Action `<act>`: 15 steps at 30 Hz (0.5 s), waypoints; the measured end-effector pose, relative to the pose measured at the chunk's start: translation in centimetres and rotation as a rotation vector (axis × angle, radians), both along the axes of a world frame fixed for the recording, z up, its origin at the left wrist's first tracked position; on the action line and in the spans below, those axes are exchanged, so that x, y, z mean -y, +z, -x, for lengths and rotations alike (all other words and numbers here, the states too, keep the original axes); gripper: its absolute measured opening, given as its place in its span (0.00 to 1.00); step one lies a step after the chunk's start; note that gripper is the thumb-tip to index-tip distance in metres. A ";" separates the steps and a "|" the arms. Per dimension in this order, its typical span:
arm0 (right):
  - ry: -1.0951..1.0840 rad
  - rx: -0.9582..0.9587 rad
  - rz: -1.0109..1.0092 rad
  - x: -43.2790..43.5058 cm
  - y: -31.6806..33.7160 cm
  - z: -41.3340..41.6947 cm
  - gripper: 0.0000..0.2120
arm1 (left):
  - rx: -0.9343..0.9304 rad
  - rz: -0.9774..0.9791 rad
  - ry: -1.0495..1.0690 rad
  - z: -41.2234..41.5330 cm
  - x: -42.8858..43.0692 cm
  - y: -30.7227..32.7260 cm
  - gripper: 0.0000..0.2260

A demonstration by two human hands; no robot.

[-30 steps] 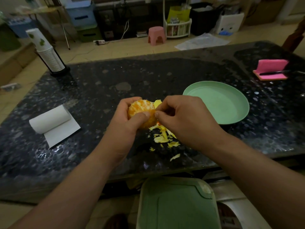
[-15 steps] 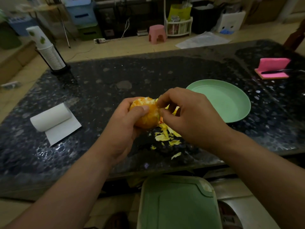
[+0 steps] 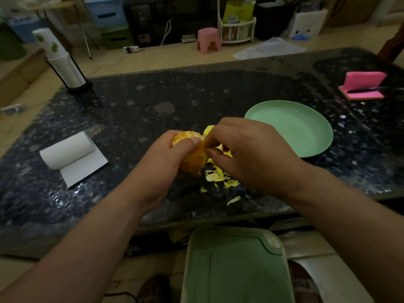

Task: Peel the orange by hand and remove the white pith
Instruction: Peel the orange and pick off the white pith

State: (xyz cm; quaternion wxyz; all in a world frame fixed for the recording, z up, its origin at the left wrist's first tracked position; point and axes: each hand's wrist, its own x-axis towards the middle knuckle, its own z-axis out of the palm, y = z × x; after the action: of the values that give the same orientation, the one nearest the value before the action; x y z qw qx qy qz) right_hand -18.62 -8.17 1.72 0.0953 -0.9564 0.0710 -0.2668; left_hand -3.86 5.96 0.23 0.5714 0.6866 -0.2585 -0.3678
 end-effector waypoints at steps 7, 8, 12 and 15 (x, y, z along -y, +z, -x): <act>-0.024 0.013 0.024 -0.5 -0.2 -0.4 0.07 | 0.013 -0.036 0.003 0.1 0.0 0.4 0.13; -0.025 0.016 0.026 -0.6 -0.2 -0.4 0.07 | 0.015 -0.033 0.007 0.1 0.0 0.4 0.14; -0.026 0.010 0.026 -0.9 -0.3 -0.7 0.06 | 0.023 -0.033 -0.007 0.1 0.0 0.4 0.13; -0.039 0.017 0.028 -0.9 -0.4 -0.7 0.05 | 0.012 -0.027 -0.012 0.2 0.0 0.5 0.11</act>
State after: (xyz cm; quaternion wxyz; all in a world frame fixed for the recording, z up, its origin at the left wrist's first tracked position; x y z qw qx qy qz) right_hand -17.92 -7.26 1.37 0.0771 -0.9537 0.0850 -0.2778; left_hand -4.08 5.98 0.70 0.5581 0.6950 -0.2611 -0.3706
